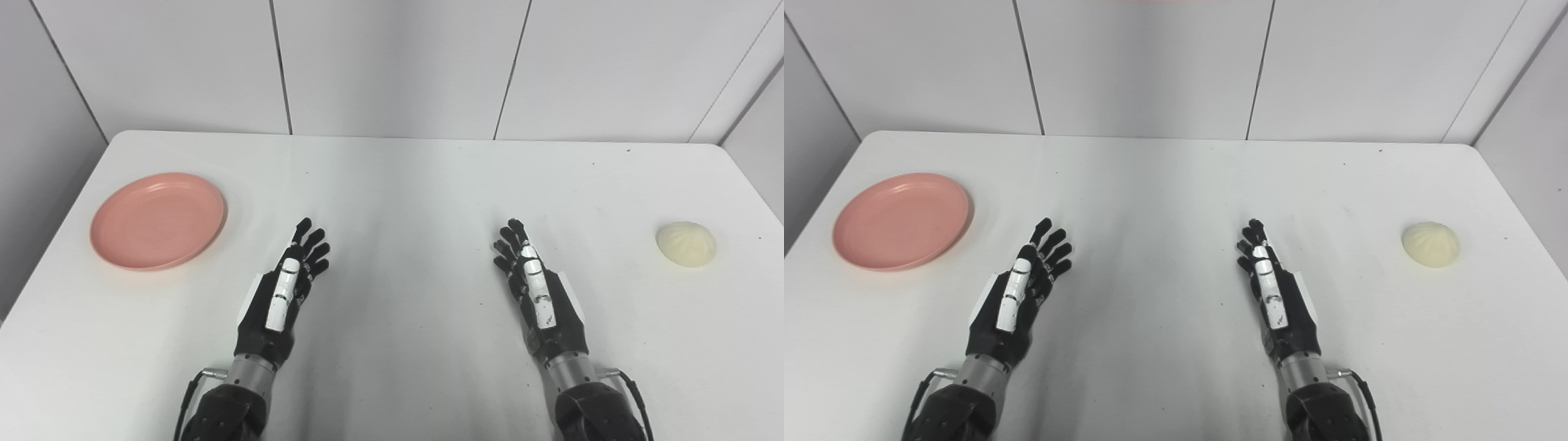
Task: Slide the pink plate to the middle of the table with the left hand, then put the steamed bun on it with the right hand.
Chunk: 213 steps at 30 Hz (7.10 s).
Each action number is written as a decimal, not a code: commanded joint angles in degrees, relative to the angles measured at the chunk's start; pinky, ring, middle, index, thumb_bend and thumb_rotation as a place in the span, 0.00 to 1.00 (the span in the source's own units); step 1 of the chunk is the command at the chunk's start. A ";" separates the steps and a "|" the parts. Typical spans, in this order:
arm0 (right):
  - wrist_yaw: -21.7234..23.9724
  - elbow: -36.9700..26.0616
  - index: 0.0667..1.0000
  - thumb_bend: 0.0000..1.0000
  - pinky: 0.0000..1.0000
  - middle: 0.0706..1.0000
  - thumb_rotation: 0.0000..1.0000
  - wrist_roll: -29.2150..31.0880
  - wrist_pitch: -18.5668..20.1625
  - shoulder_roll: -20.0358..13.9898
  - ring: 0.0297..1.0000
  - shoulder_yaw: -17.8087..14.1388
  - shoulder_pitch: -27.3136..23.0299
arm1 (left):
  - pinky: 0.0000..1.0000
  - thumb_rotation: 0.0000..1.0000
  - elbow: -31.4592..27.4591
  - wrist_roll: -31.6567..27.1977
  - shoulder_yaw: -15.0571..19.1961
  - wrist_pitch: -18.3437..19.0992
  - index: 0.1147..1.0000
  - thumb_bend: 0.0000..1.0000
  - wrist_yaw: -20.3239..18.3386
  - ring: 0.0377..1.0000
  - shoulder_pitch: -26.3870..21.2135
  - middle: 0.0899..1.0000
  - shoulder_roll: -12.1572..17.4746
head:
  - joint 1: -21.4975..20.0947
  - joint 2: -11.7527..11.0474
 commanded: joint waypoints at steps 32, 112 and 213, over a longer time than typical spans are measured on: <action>2.31 -0.36 1.00 0.29 1.00 0.99 1.00 2.07 0.59 -2.91 0.98 -1.51 -0.45 | 0.93 1.00 7.59 4.50 -1.67 -2.16 0.95 0.48 2.06 0.93 -1.06 0.94 -4.07 | 9.62 -3.20; 3.70 1.82 1.00 0.29 1.00 1.00 1.00 3.17 0.24 -4.77 0.99 -2.29 -1.28 | 0.76 0.97 -10.11 -7.48 27.35 9.11 0.75 0.50 9.30 0.77 -24.93 0.76 14.09 | 10.74 -3.29; 3.90 -0.51 1.00 0.29 1.00 1.00 1.00 2.90 2.11 -5.05 0.99 -2.23 -0.92 | 0.88 1.00 37.58 -18.01 33.19 -0.75 0.86 0.43 7.43 0.87 -25.78 0.86 18.50 | 12.36 -2.60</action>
